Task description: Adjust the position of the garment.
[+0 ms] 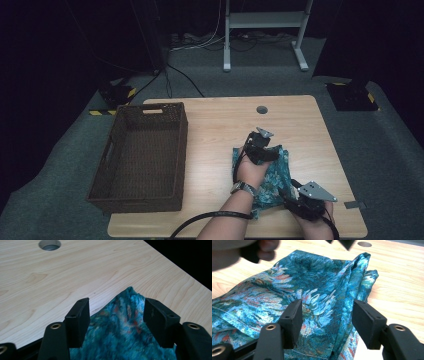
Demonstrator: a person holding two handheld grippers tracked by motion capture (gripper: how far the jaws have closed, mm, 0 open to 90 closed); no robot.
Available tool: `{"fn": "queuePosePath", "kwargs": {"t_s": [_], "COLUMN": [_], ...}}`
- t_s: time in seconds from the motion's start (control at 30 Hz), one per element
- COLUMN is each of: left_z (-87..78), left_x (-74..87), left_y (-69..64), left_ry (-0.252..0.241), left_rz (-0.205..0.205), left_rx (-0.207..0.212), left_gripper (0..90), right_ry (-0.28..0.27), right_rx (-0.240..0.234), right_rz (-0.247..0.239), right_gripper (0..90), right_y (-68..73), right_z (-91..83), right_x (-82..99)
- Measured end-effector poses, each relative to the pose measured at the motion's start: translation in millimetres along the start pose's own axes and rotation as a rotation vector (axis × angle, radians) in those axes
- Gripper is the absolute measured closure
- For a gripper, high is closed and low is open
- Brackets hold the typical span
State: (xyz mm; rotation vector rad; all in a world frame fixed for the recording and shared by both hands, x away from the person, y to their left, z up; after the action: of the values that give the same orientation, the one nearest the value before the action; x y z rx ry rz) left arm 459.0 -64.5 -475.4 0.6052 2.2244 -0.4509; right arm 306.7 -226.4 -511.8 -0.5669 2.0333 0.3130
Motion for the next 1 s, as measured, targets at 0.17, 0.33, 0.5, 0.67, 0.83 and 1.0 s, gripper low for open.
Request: {"fn": "queuePosePath", "kwargs": {"t_s": [0.17,0.33,0.5,0.67,0.83,1.0], "left_z": [-15.0,-31.8,-45.8,-51.7,-59.9,-61.7], "left_x": [6.3,17.5,38.6,56.5,77.0,92.4], "left_y": [11.0,14.0,10.6,9.2,-7.7,-29.8], "left_ry": [-0.003,0.003,0.031,0.048,0.06,0.074], "left_rz": [-0.011,0.002,0.038,-0.003,0.021,0.067], "left_rx": [-0.015,-0.022,-0.042,-0.03,-0.004,0.014], "left_gripper": [36.8,41.7,47.2,41.7,39.4,38.9], "right_ry": [0.002,0.008,0.017,0.02,0.025,0.038], "right_rx": [0.004,0.005,-0.001,-0.003,-0.005,-0.02], "right_rz": [0.003,0.016,0.019,0.019,0.024,0.049], "right_gripper": [38.3,35.4,34.6,34.4,33.8,31.1], "right_y": [-1.5,-3.3,-4.5,-4.9,-5.1,-5.8], "right_z": [0.5,0.8,2.2,2.4,2.7,4.6], "right_x": [-1.0,-1.5,-0.7,-0.5,0.2,3.0]}}
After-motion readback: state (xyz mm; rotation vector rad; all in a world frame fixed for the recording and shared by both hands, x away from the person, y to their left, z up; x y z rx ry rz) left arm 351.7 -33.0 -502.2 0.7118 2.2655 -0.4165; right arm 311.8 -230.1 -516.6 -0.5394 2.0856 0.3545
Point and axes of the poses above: each handheld gripper's, and its own axes: z roughly forward along the jaws, x roughly out of its underside, y roughly to its left, the point moved 1 cm from there along z, roughly forward along the jaws, and after that the axes turned 2 degrees about -x, right-handed, at the moved point
